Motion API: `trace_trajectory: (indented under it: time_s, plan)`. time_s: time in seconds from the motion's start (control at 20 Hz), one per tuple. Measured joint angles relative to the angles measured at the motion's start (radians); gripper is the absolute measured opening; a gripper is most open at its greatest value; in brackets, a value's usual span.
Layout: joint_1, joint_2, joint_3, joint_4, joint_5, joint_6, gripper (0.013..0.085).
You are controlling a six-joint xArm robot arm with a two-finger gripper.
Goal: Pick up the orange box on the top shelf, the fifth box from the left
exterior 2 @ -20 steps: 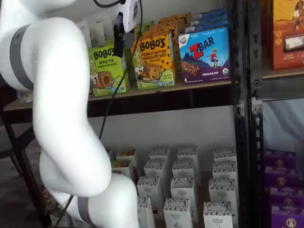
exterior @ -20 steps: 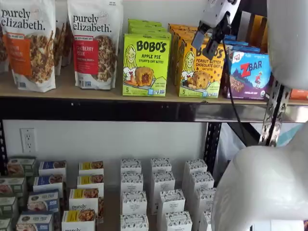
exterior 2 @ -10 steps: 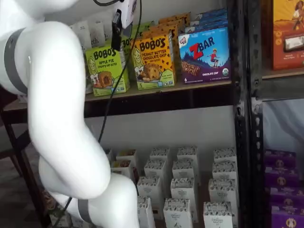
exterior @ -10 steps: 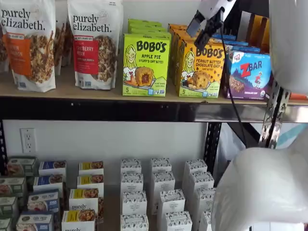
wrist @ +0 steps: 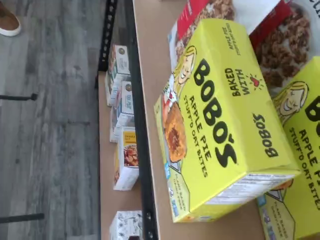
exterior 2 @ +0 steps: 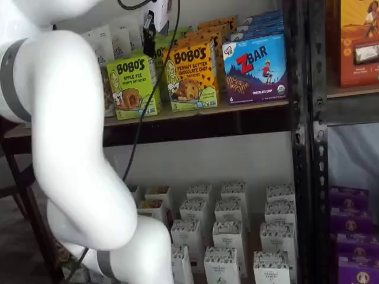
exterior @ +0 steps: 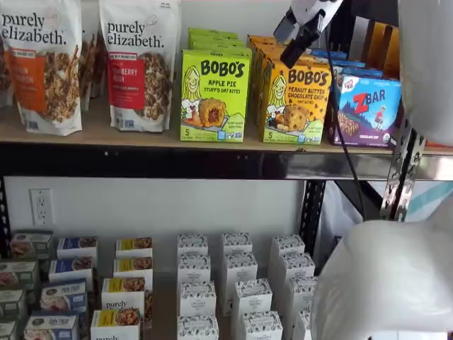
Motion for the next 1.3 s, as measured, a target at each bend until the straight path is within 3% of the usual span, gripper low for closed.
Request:
trace_trajectory:
  time_s: [0.6, 0.85, 1.15, 1.3]
  plan:
    - [-0.001, 0.009, 0.007, 0.038, -0.038, 0.001, 0.085]
    - [-0.033, 0.045, -0.042, 0.06, 0.006, -0.013, 0.085]
    - [-0.099, 0.099, -0.108, 0.104, 0.059, -0.048, 0.085]
    - [-0.106, 0.108, -0.118, 0.087, 0.053, -0.061, 0.085]
